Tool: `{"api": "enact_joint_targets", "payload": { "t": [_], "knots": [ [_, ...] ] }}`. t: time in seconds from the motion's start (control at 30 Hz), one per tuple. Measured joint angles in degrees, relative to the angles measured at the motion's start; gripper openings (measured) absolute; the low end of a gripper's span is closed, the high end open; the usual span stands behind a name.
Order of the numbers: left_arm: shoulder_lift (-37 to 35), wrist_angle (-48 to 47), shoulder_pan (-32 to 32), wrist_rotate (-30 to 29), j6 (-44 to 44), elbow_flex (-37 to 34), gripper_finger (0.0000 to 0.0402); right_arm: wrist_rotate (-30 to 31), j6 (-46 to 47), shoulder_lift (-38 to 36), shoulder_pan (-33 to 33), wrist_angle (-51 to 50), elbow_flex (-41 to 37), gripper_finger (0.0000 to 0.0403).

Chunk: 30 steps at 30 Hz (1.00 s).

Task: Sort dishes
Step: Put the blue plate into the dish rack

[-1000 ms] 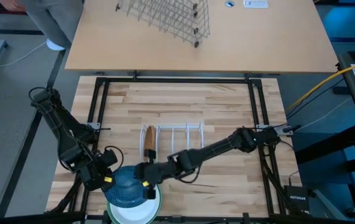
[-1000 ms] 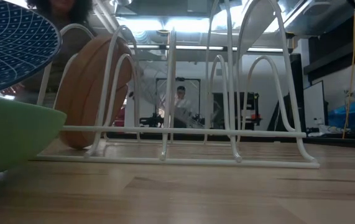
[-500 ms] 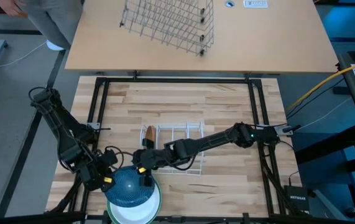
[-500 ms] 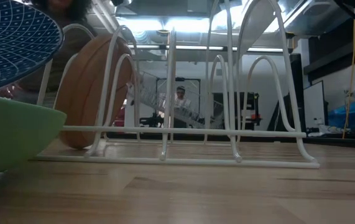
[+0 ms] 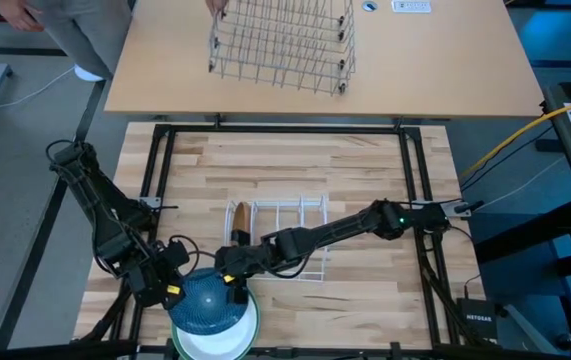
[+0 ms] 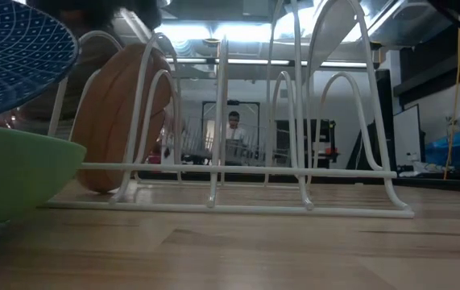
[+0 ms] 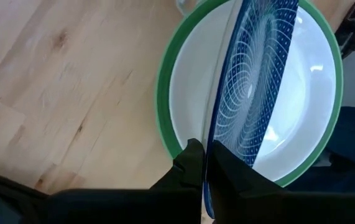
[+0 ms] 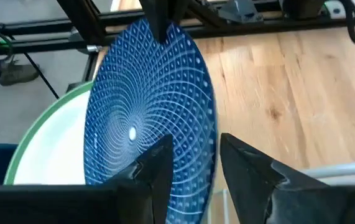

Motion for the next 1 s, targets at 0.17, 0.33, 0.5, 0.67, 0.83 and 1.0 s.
{"api": "enact_joint_targets", "payload": {
  "t": [0.17,0.33,0.5,0.67,0.83,1.0],
  "knots": [
    [0.00,1.27,0.03,-0.42,1.96,0.00,0.0000,0.07,0.04,0.80,0.00,0.25,0.00,0.0138],
    [0.00,1.03,0.17,-0.73,1.91,0.00,0.0000,-0.21,0.07,1.15,0.00,0.48,0.00,0.0138],
    [0.00,1.23,0.22,-1.86,3.20,0.00,0.0000,-4.10,0.97,1.53,0.00,0.81,0.02,0.0138],
    [0.00,1.43,0.24,-3.51,3.65,0.00,0.0000,-8.08,3.61,3.16,-0.09,0.70,0.07,0.0138],
    [0.00,1.60,0.37,-4.55,4.19,0.00,0.0000,-9.61,4.99,4.38,-0.01,0.55,0.04,0.0138],
    [0.00,1.58,0.37,-5.22,4.79,0.02,0.0000,-9.66,5.05,4.40,-0.01,1.00,0.02,0.0138]
  ]
}}
